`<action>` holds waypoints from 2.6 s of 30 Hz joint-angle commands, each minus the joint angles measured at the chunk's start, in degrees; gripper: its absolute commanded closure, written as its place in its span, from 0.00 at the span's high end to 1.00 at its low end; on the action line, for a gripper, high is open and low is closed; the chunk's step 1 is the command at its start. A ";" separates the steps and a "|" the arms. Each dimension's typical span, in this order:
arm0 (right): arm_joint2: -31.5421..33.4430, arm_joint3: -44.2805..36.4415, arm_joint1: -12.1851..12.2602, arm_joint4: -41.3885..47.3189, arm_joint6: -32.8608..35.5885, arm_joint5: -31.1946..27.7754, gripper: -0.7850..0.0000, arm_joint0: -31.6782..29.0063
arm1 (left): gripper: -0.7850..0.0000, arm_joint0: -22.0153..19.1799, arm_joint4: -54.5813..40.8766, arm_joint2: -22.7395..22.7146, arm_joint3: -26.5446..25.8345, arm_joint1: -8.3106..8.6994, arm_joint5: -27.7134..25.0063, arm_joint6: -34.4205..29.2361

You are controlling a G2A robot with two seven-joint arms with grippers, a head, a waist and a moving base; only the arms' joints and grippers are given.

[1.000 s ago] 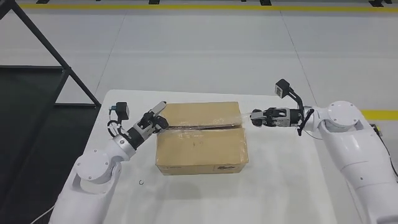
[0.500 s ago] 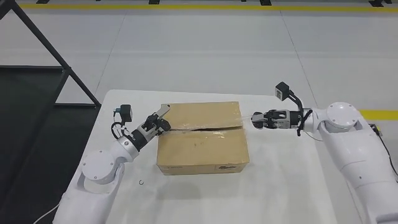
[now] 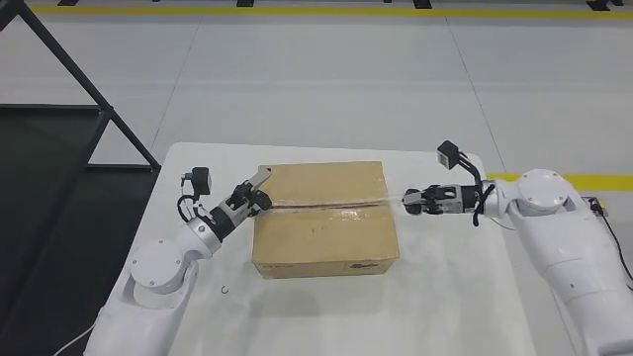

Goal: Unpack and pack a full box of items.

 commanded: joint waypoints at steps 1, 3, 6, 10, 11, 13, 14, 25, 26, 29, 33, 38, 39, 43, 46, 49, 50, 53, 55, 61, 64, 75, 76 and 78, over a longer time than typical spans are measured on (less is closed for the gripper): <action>-0.30 0.16 -0.09 -0.21 -0.15 0.01 0.00 0.08 | 1.00 0.13 -0.01 -0.02 -0.09 0.03 -0.05 0.04; -0.53 0.54 -0.17 -0.30 -0.30 -0.07 0.01 0.21 | 1.00 0.28 0.05 -0.09 -0.18 0.07 -0.04 0.03; -0.92 1.35 -0.33 -0.35 -0.43 -0.05 0.00 0.48 | 1.00 0.53 0.00 -0.24 -0.43 0.12 0.04 0.15; -1.65 2.64 -0.67 -0.58 -0.75 0.22 0.06 1.07 | 1.00 0.81 0.06 -0.34 -0.74 0.18 -0.02 0.22; -1.81 2.97 -0.75 -0.57 -0.72 0.19 0.14 1.21 | 1.00 0.90 0.06 -0.35 -0.82 0.20 -0.04 0.24; -2.14 3.61 -0.91 -0.59 -0.52 0.29 0.35 1.52 | 1.00 1.02 0.05 -0.37 -0.95 0.22 -0.03 0.27; -2.27 3.92 -0.99 -0.57 -0.51 0.27 0.44 1.68 | 1.00 1.06 0.05 -0.38 -1.00 0.24 -0.02 0.29; 0.25 6.69 -0.85 4.37 -2.74 -1.63 1.00 2.22 | 1.00 1.48 -0.05 -0.39 -1.49 0.34 -0.19 0.47; 1.15 6.41 -0.70 5.69 -3.64 -2.48 1.00 2.06 | 1.00 1.57 -0.10 -0.40 -1.66 0.35 -0.18 0.50; 4.44 3.82 -0.20 10.84 -6.96 -4.76 1.00 0.54 | 1.00 1.94 -0.26 -0.55 -2.17 0.40 -0.30 0.59; 7.08 -5.74 0.60 14.27 -8.03 -3.49 1.00 -3.05 | 1.00 2.26 -0.40 -0.72 -2.58 0.45 -0.43 0.62; 5.77 -18.44 1.20 9.49 -9.50 4.07 1.00 -7.22 | 1.00 2.55 -0.65 -0.77 -2.86 0.49 -0.60 0.66; 5.21 -20.12 1.20 8.40 -10.26 5.49 1.00 -7.71 | 1.00 2.63 -0.66 -0.76 -2.91 0.50 -0.65 0.68; 3.22 -22.40 0.98 5.47 -12.92 10.17 1.00 -8.33 | 1.00 2.94 -0.93 -0.81 -3.23 0.54 -0.70 0.68; 2.44 -21.59 0.83 5.14 -12.94 12.83 1.00 -7.93 | 1.00 3.17 -0.92 -0.91 -3.49 0.58 -0.79 0.73; 1.70 -20.08 0.72 4.59 -12.37 15.06 1.00 -7.25 | 1.00 3.36 -1.11 -0.98 -3.65 0.61 -0.79 0.67; 1.49 -19.65 0.67 4.45 -12.24 15.54 1.00 -6.97 | 1.00 3.42 -1.12 -1.01 -3.69 0.63 -0.79 0.66; 0.90 -18.51 0.48 4.33 -12.02 15.72 1.00 -6.48 | 1.00 3.62 -1.03 -1.06 -3.83 0.68 -0.89 0.49; 0.58 -18.12 0.33 4.23 -12.68 15.21 1.00 -6.31 | 1.00 3.76 -0.95 -1.09 -3.87 0.71 -0.90 0.50; -1.29 -17.88 -0.27 3.04 -12.91 11.98 1.00 -5.94 | 1.00 4.22 -0.88 -1.46 -4.22 0.84 -1.05 0.40; -2.21 -17.69 -0.66 2.97 -13.27 11.01 1.00 -5.71 | 1.00 4.64 -1.07 -1.85 -4.58 0.92 -1.22 0.40; -5.49 -16.05 -2.38 3.67 -14.88 9.58 1.00 -4.19 | 1.00 8.15 -5.21 -6.72 -8.23 1.37 -2.95 1.75; -5.92 -15.89 -2.61 3.84 -14.82 9.51 1.00 -3.97 | 1.00 8.70 -5.84 -7.52 -8.57 1.44 -3.14 1.81; -6.79 -15.53 -3.08 3.99 -15.06 9.29 1.00 -3.48 | 1.00 9.84 -6.92 -9.24 -9.17 1.59 -3.55 2.09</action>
